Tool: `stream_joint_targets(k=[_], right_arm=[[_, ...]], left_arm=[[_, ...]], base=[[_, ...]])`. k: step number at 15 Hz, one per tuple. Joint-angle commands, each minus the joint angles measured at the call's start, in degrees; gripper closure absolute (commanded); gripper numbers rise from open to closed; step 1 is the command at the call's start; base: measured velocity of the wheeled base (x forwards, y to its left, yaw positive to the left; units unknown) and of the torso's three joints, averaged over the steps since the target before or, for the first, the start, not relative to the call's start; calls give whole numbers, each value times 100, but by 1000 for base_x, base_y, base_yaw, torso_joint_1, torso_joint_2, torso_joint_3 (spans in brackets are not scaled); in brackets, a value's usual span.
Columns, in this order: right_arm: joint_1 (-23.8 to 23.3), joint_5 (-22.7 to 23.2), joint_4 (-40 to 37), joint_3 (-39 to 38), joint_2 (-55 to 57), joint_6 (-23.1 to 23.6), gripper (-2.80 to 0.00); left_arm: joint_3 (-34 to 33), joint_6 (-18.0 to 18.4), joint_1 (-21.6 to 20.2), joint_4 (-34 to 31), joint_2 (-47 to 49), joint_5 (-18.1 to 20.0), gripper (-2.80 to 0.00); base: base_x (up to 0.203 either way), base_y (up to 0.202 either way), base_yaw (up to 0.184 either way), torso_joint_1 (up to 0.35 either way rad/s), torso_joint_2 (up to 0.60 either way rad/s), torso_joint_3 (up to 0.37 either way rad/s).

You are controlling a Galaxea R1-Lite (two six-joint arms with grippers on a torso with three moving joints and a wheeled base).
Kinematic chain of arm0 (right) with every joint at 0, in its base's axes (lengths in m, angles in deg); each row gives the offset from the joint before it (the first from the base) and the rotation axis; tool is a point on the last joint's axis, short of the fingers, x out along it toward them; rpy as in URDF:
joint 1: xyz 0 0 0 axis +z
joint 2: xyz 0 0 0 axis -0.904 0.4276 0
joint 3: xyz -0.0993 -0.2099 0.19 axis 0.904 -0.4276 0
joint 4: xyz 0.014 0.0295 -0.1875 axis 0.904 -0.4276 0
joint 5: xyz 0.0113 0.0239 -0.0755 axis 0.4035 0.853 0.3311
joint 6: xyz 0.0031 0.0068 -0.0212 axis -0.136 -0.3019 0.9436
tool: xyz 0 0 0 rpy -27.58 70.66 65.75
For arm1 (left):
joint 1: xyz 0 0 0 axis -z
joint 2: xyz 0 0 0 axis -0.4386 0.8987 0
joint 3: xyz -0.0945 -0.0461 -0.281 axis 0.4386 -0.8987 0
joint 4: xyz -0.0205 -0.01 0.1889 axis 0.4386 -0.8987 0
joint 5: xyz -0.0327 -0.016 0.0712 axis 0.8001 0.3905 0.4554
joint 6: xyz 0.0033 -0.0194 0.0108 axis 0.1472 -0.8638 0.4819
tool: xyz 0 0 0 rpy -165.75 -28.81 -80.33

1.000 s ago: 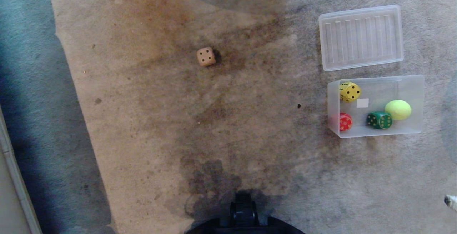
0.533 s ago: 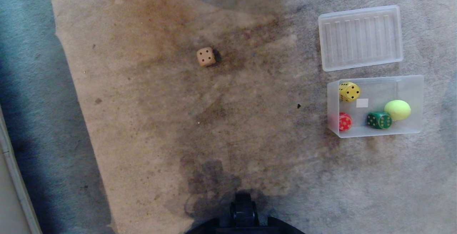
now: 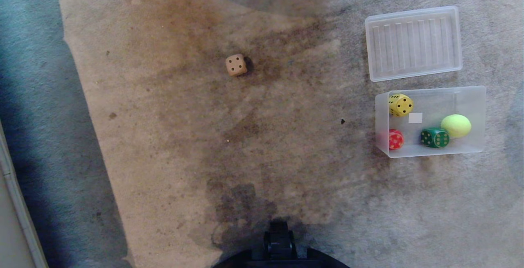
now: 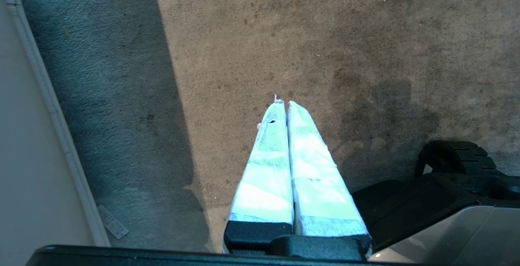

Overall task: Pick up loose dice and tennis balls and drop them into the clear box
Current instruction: Pick up toys out of the box

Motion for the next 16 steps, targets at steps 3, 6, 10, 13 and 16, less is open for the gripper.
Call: stream_joint_targets(k=[3,6,10,13,16], right_arm=[[0,5,0,-1,-26,6,0],[0,5,0,-1,-26,6,0],[0,-13,-118,-54,-20,-460,0],[0,-13,-123,-54,-26,-460,0],[0,-13,-123,-54,-26,-460,0]], left_arm=[[0,-5,0,0,-2,-2,0],[0,-5,0,0,-2,-2,0],[0,-5,0,0,-2,-2,0],[0,-5,0,0,-2,-2,0],[0,-5,0,0,-2,-2,0]], base=[[0,0,0,0,0,0],[0,0,0,0,0,0],[0,0,0,0,0,0],[-2,-2,111,4,-1,2],[-1,-7,166,2,0,0]])
